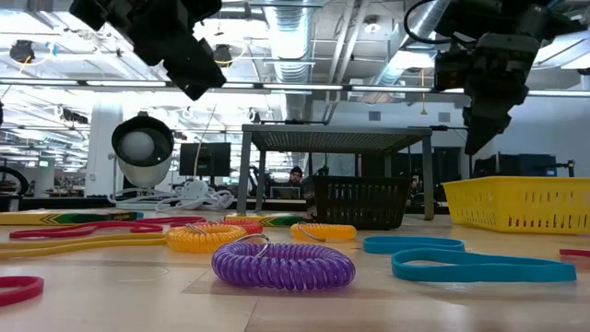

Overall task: Pick & Place Office Desk Supplies
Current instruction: Put the orange spring keychain into the black basket

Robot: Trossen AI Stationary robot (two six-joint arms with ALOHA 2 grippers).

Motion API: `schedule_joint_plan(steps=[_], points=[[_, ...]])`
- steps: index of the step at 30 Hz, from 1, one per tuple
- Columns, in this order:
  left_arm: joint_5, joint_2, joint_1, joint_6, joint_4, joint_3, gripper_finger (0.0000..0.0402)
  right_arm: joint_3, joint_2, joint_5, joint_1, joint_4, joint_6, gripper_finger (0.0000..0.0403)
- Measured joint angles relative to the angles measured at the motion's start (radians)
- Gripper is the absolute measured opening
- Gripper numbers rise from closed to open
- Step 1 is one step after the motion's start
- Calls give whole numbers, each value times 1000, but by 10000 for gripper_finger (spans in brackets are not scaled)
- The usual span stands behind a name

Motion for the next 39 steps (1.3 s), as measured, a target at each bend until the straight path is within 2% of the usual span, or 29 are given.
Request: schedule_joint_plan(steps=[7, 17, 22, 28, 33, 39], points=[[-4, 44, -4, -65, -38, 15, 104, 0, 0, 0, 0, -1, -10, 134], [4, 173, -42, -194, -35, 19, 104, 0, 0, 2, 0, 3, -36, 132], [-3, 278, -62, -216, -80, 96, 104, 0, 0, 3, 0, 5, -49, 132], [-41, 382, -71, -191, -221, 212, 104, 0, 0, 3, 0, 11, -52, 132], [-83, 427, -71, -215, -222, 255, 104, 0, 0, 3, 0, 11, -55, 131], [-83, 485, -86, -220, -223, 282, 104, 0, 0, 3, 0, 11, -62, 131]])
